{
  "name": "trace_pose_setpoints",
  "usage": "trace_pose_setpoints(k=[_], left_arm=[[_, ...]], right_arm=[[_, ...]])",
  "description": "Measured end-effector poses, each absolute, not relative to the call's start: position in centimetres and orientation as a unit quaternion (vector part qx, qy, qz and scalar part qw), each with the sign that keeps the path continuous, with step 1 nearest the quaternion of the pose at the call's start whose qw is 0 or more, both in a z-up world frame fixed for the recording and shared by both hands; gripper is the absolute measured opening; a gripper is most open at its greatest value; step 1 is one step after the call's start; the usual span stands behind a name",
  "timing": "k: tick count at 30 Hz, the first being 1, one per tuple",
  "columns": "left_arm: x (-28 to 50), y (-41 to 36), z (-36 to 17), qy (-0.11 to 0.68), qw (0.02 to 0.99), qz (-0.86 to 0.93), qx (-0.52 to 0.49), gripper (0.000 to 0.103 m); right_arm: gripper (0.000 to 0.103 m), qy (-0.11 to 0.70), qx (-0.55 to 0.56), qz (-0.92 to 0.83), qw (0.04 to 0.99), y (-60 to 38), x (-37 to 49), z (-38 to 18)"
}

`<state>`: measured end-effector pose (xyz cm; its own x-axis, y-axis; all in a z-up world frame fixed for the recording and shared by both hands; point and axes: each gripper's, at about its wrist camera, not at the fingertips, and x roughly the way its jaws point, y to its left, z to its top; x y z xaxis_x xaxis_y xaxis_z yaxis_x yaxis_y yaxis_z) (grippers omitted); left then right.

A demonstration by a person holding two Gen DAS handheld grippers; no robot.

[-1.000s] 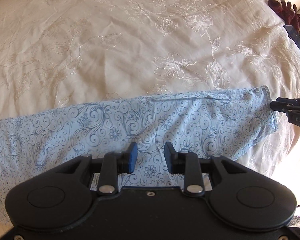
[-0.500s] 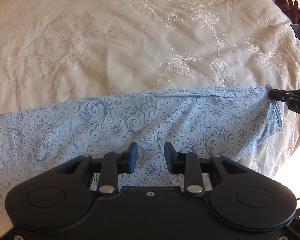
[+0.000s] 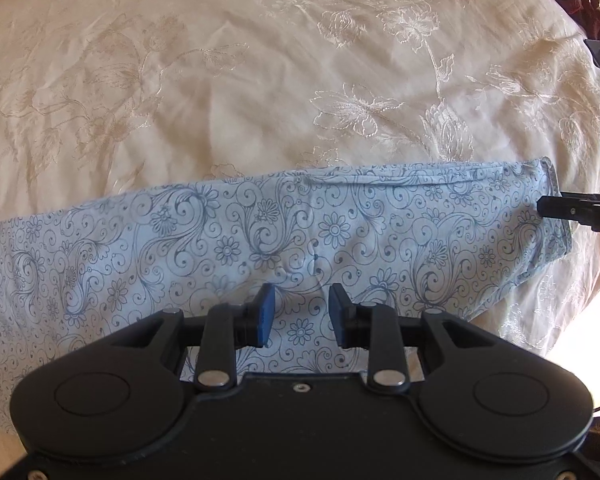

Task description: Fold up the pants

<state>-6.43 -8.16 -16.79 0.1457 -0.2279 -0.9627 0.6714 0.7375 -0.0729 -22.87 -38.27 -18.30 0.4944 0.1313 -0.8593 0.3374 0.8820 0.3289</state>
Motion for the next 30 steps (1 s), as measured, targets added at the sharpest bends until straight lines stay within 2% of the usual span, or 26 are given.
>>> trace_pose_setpoints(k=[6,8,10,14,23,30], left_arm=[[-6.1,-7.0,-16.8,0.581,0.738,-0.29,0.187,0.04],[-5.8,-6.5,-16.9,0.581,0.741,-0.285,0.181,0.04],[-5.4,-6.0,-16.9,0.583,0.743,-0.278,0.173,0.04],[-4.5,-5.5,-17.1,0.581,0.75,-0.27,0.163,0.04],[-1.4,-6.3,-19.3,0.578,0.766,-0.237,0.155,0.04],[-1.4,-7.8,-20.9,0.564,0.757,-0.258,0.202,0.04]], right_arm=[[0.049,0.501,0.301,-0.024,0.811,-39.3,-22.1,-20.2],[0.046,0.497,0.354,-0.017,0.792,-40.1,-21.9,-20.8],[0.01,0.499,0.395,-0.004,0.771,-40.5,-21.9,-21.4],[0.01,0.493,0.39,-0.003,0.778,-39.5,-22.3,-20.2],[0.01,0.417,0.436,0.0,0.797,-38.9,-22.8,-13.5],[0.01,0.421,0.426,0.006,0.801,-37.3,-21.2,-11.5]])
